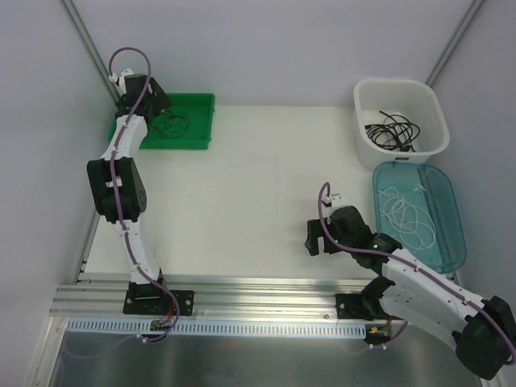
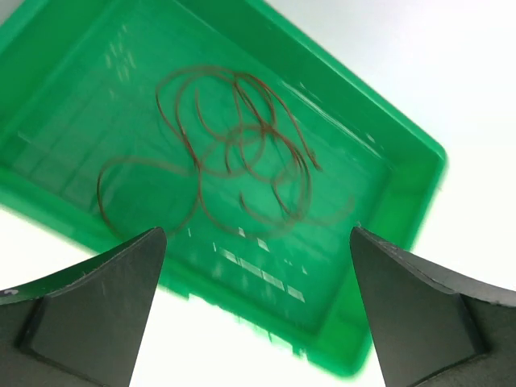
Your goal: Untangle the cables
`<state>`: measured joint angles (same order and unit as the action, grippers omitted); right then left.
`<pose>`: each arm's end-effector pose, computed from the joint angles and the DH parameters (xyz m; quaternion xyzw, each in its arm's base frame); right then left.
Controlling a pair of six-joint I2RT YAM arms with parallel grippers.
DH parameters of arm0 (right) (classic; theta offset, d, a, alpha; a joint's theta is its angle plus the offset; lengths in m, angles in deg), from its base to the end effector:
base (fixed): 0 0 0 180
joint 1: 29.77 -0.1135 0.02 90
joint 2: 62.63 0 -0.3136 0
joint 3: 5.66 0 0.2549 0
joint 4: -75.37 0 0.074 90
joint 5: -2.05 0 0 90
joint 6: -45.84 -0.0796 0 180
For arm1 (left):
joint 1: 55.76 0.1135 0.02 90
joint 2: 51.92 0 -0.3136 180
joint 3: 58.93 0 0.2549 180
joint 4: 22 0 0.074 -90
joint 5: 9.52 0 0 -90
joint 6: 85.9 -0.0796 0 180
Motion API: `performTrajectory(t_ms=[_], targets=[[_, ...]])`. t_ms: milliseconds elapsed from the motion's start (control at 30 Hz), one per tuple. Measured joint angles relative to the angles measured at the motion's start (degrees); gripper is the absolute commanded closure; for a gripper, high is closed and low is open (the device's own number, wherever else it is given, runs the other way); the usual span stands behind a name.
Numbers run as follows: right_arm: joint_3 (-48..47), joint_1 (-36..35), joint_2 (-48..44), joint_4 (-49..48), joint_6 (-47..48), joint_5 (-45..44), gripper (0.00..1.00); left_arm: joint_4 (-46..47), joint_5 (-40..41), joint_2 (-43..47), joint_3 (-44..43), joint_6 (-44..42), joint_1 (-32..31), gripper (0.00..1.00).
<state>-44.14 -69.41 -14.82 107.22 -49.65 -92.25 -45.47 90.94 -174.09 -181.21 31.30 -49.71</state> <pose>0.1396 0.1079 0.2035 -0.2524 0.8744 0.1269 0.3945 0.5769 0.0757 0.3191 -0.2861 0.7830 -0.0255 0.5517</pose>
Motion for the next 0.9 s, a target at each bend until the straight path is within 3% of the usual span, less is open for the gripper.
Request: performTrajectory(t_ms=[267,567,900], targets=[[-2.6,0.0,-6.82,5.09,-0.57,-2.38,0.03,1.2,-6.32,24.13,19.69,0.0,-0.94,0.01],[-13.53,0.0,-16.41,16.2,-0.22,-9.92,0.03,-0.76,-13.81,66.1,48.26,-0.52,-1.6,0.01],[-27.36,0.0,-22.62,27.54,1.6,-24.09,0.03,-20.85,-17.31,100.74,56.15,-10.43,-1.6,0.01]])
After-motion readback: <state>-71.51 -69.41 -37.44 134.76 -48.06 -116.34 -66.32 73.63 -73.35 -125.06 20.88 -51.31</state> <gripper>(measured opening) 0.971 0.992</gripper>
